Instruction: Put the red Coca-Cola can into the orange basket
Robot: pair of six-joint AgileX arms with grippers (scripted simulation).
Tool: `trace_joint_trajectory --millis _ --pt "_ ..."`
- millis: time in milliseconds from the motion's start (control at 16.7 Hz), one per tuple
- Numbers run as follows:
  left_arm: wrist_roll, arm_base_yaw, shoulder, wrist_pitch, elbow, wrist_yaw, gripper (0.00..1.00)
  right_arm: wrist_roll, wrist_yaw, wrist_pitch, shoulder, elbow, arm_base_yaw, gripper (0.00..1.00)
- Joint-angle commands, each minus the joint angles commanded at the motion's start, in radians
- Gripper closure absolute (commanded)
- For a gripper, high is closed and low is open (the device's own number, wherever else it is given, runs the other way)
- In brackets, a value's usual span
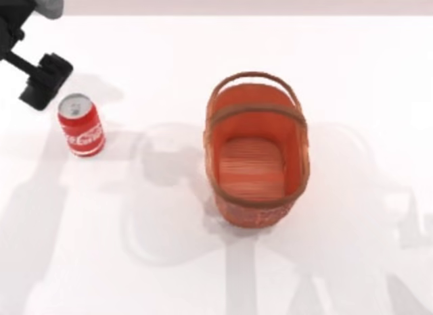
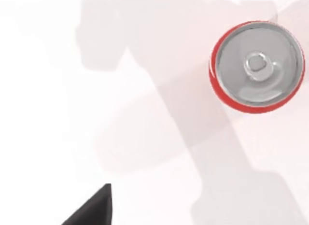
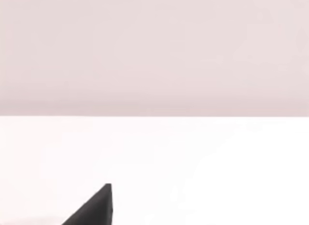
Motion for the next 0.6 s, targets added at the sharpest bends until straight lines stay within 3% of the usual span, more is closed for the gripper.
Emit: trace_joint_trajectory --millis 300,600 --pt "0.118 -0.027 0.415 -0.231 0.361 0.0 0.0 0.0 0.0 0.0 0.0 0.0 0.0 0.0" --pt "0.174 -0.042 0.592 -0.337 0.515 0.003 0.0 0.0 0.0 0.0 0.0 0.0 0.0 0.0"
